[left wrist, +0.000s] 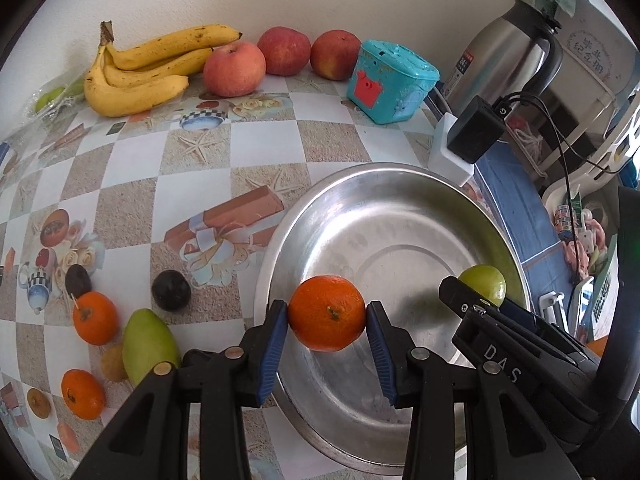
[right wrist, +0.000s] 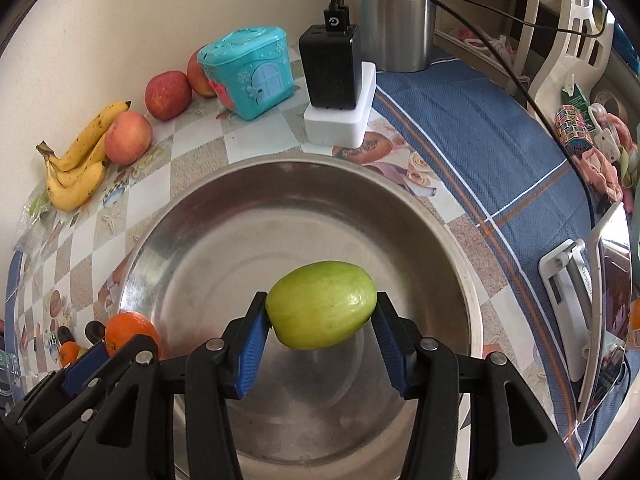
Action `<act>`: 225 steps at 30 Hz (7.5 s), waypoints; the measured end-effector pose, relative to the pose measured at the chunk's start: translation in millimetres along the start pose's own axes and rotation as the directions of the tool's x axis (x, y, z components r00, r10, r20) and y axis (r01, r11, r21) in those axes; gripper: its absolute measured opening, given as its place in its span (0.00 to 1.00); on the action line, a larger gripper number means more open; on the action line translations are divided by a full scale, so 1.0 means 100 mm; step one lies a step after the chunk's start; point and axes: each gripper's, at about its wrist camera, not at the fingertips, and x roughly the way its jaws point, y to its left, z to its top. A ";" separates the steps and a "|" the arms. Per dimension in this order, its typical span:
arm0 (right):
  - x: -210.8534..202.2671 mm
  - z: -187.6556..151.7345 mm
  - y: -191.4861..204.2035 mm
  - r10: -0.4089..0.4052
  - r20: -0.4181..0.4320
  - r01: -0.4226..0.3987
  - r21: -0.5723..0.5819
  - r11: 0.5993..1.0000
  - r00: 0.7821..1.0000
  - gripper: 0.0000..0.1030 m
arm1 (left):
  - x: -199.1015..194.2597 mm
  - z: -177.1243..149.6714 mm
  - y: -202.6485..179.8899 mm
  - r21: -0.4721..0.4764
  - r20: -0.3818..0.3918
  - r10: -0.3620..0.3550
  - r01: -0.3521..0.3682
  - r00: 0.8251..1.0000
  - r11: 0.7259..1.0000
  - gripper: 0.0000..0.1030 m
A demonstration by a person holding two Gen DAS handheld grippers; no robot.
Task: Organize fruits
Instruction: 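Carry the green pear into the steel bowl and open the right gripper, then withdraw the right gripper from the bowl back toward the fruit, then grasp the kiwi with the left gripper while the right gripper grasps an orange, then carry the kiwi and orange over the steel bowl with both grippers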
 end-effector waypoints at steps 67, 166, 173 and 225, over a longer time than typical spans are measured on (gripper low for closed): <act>-0.43 -0.40 0.67 0.049 0.019 -0.045 -0.182 0.982 0.999 0.82 | -0.63 -0.41 1.69 -0.390 -0.093 0.303 -0.315 0.948 0.865 1.00; -0.05 -1.26 2.39 0.310 -0.181 -0.356 -0.357 0.863 0.933 0.54 | -0.57 -0.85 2.54 -0.610 -0.145 0.055 -0.133 0.988 0.781 0.34; -0.04 -1.26 2.40 0.326 -0.185 -0.372 -0.359 0.856 0.927 0.48 | -0.58 -0.87 2.54 -0.623 -0.141 0.033 -0.115 0.989 0.774 0.28; -0.53 -0.86 1.86 0.348 -0.043 -0.345 -0.293 0.892 0.936 0.37 | -1.09 -0.69 2.29 -0.616 0.005 0.068 -0.050 0.998 0.786 0.27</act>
